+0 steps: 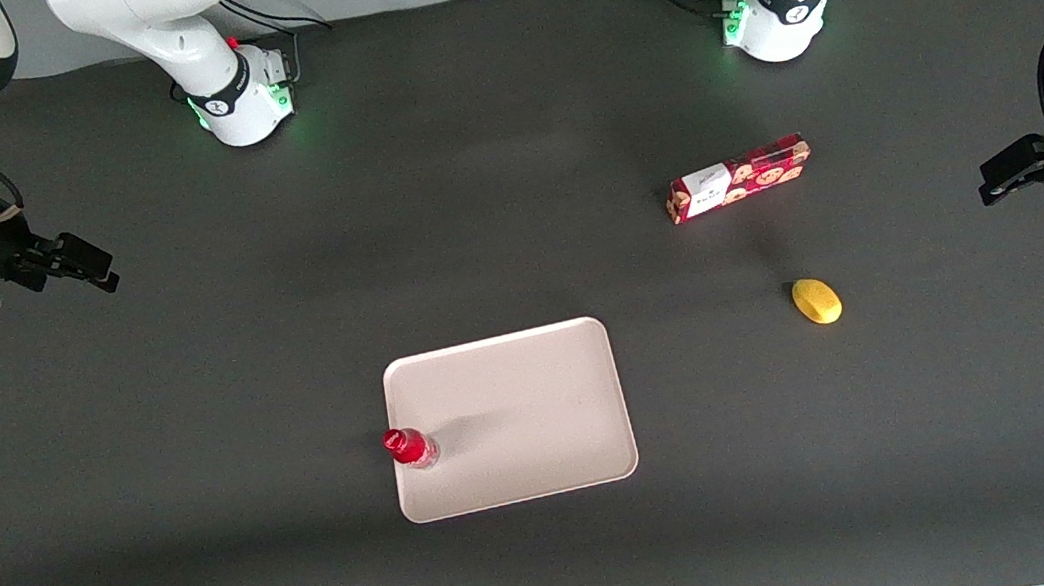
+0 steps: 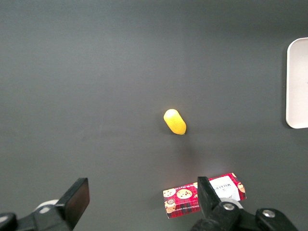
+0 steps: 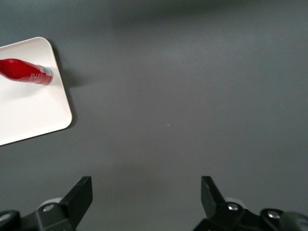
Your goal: Place coke bottle on tray
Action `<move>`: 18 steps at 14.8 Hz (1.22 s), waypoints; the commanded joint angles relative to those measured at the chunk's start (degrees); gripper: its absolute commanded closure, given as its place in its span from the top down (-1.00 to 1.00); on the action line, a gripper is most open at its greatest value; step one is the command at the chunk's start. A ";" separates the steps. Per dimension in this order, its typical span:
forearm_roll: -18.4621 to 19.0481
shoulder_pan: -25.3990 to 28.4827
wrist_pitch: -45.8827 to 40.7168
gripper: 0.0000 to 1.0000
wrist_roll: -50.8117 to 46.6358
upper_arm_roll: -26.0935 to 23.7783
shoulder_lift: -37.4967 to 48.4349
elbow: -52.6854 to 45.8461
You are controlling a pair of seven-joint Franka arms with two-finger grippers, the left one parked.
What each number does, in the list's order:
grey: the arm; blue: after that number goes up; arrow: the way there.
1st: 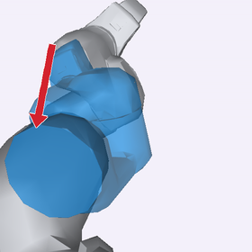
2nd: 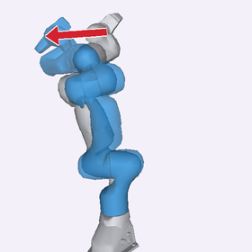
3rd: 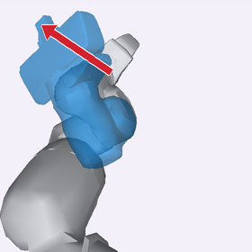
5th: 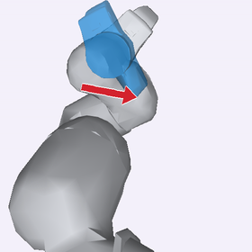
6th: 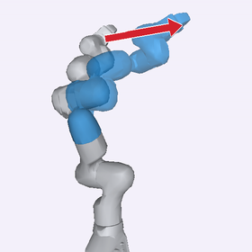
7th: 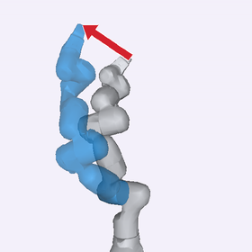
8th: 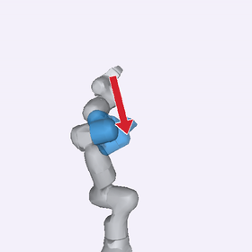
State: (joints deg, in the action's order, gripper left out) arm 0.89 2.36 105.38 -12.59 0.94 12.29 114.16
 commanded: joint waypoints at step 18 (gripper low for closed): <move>-0.82 0.28 -9.49 1.00 11.44 4.34 -2.18 -11.33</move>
State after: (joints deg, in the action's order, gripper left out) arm -2.78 2.43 96.53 -2.92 5.01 12.33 104.49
